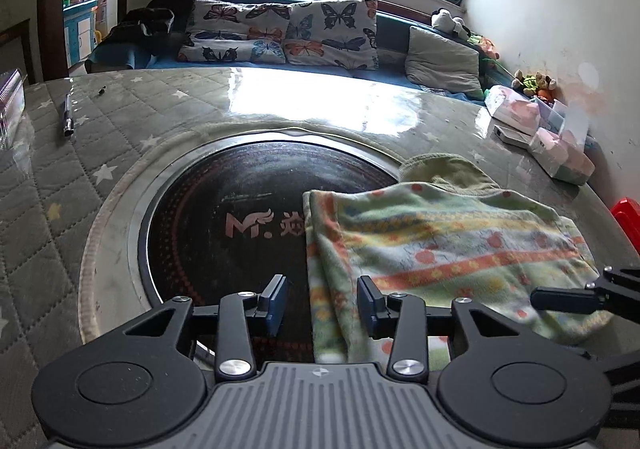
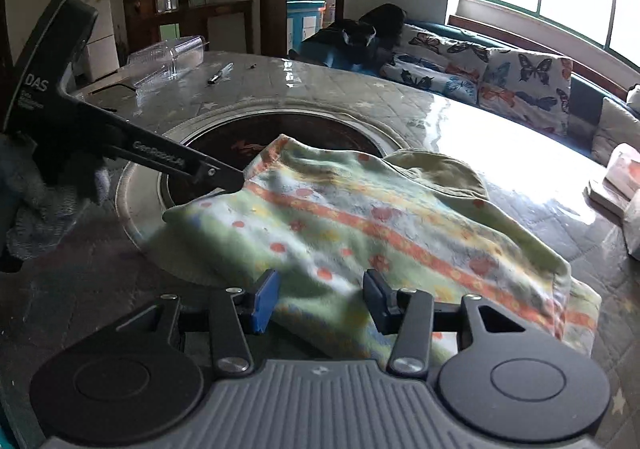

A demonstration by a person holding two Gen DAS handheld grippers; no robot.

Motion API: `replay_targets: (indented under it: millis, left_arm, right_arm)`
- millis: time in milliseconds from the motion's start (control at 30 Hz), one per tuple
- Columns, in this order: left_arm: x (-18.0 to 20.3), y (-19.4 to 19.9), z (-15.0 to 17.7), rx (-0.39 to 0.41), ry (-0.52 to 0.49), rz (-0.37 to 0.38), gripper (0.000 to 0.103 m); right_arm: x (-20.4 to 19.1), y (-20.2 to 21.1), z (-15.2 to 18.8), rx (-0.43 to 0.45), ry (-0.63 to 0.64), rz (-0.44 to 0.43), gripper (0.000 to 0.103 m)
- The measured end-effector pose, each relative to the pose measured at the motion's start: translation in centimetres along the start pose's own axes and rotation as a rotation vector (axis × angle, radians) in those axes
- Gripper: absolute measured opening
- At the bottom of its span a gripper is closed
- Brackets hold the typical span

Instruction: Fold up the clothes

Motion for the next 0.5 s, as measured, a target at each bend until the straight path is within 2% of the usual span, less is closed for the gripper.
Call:
replay_targets:
  millis: [167, 300, 500]
  left_arm:
    - [1.0, 1.0, 1.2, 0.018, -0.039, 0.005, 0.047]
    - [1.9, 0.8, 2.1, 0.017, -0.073, -0.024, 0.047]
    - [2.0, 1.2, 2.4, 0.031, -0.090, -0.042, 0.048]
  right_arm:
    - [1.7, 1.8, 1.0, 0.028, -0.059, 0.040, 0.047]
    - [3.1, 1.2, 2.2, -0.005, -0.109, 0.077, 0.047]
    - [4.4, 2.9, 3.7, 0.013, -0.147, 0.094, 0.047]
Point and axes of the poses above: each gripper's, at about its wrist camera, not at the fingertips, and y roughly against the way its jaws point, x to its right, z to its underside, the point moved 1 cm from there along -y, roughly the way its jaws point, and after that the axes turned 10 degrees about -x, right-handed, at the moved point
